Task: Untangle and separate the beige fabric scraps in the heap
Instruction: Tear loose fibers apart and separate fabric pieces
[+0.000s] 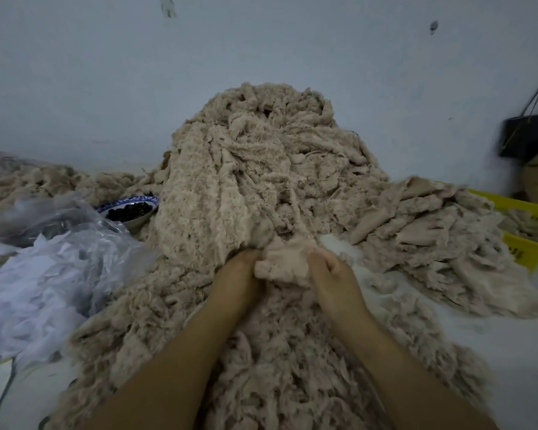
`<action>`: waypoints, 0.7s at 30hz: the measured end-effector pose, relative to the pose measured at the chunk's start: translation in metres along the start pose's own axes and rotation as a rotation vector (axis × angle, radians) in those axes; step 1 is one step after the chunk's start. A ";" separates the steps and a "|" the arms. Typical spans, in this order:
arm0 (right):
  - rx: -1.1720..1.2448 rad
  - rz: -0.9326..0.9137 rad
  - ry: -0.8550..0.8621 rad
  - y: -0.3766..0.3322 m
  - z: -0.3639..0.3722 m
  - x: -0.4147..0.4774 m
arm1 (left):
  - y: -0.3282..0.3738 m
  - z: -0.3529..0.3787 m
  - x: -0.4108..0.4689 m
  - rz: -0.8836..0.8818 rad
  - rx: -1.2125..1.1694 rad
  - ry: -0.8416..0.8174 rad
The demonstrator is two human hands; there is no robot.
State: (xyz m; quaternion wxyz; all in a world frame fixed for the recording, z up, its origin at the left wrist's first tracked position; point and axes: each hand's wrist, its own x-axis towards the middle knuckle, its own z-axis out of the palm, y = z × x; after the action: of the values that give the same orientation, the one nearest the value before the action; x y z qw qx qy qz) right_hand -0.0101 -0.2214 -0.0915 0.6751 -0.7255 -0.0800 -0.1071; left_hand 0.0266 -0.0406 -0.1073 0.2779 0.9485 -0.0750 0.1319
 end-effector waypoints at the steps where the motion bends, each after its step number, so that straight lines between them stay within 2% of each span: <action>1: 0.086 0.019 0.051 -0.003 -0.005 0.001 | -0.009 -0.003 0.003 -0.107 0.010 -0.007; 2: 0.156 0.023 0.109 -0.004 -0.012 0.004 | -0.017 -0.005 0.004 -0.160 0.026 0.001; 4: 0.179 0.035 0.149 -0.002 -0.020 0.008 | -0.015 -0.009 0.007 -0.110 0.073 -0.016; 6: 0.164 0.067 0.103 0.002 -0.017 0.008 | 0.003 -0.008 0.005 -0.009 0.104 -0.051; 9: 0.162 0.078 0.039 0.002 -0.008 0.007 | 0.032 -0.009 0.000 0.091 0.173 0.010; 11: 0.168 0.089 0.027 0.003 -0.009 0.008 | 0.043 -0.014 -0.005 -0.030 -0.098 -0.016; 13: 0.191 0.080 0.022 0.004 -0.011 0.007 | 0.056 -0.021 -0.011 -0.272 -0.553 -0.171; 14: 0.201 0.063 0.011 0.004 -0.011 0.007 | 0.060 -0.021 -0.014 -0.331 -0.704 -0.240; 16: 0.223 0.023 -0.039 0.003 -0.008 0.006 | 0.061 -0.015 -0.019 -0.254 -0.811 -0.266; 21: 0.160 0.025 -0.026 0.006 -0.003 0.004 | 0.054 -0.013 -0.022 -0.226 -0.908 -0.050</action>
State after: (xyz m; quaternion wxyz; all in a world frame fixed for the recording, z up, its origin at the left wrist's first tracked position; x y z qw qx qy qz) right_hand -0.0045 -0.2245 -0.0956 0.7310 -0.6717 -0.0880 -0.0825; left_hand -0.0089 -0.0770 -0.0758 0.6757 0.7360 -0.0278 0.0317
